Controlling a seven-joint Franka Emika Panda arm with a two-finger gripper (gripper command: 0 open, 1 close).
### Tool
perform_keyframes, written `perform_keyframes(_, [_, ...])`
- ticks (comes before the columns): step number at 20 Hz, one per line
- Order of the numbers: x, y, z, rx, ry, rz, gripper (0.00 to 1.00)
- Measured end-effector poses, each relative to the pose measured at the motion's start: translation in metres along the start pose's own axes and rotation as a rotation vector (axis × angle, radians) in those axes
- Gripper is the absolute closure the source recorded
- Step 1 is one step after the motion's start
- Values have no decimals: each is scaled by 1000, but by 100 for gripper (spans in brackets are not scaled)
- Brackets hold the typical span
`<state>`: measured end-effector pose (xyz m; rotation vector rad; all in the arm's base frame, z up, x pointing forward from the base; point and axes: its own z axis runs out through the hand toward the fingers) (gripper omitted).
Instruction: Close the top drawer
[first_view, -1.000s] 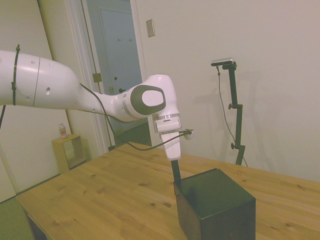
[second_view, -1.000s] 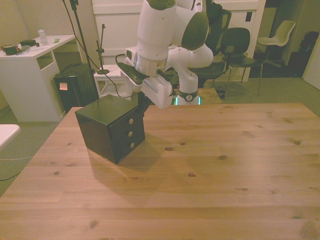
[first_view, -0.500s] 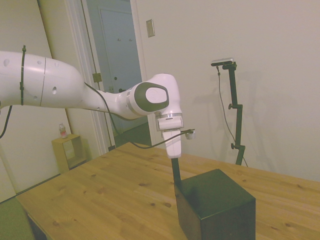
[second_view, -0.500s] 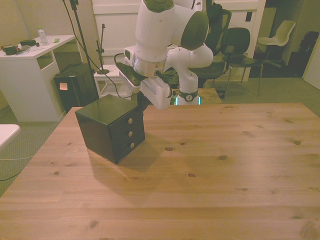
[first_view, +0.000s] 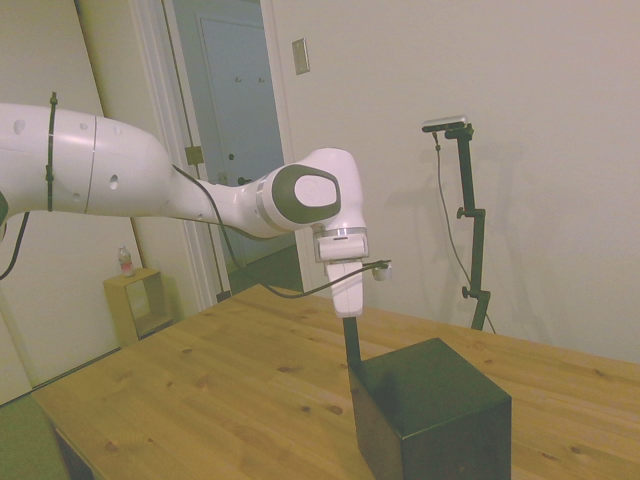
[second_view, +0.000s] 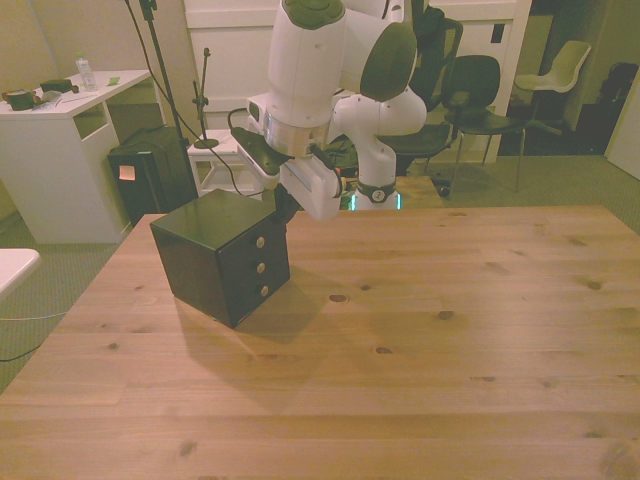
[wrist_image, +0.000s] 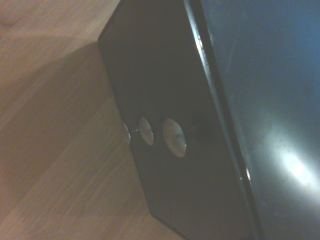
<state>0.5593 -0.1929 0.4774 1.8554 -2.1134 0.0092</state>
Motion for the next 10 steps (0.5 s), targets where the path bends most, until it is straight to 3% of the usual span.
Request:
perform_keyframes(4, [-6,-6,-14,82,9,-11,100])
perform_keyframes(9, [-28,-6,-48,293,24,-67,100])
perform_keyframes(10, [-36,0,-55,331,24,-93,0])
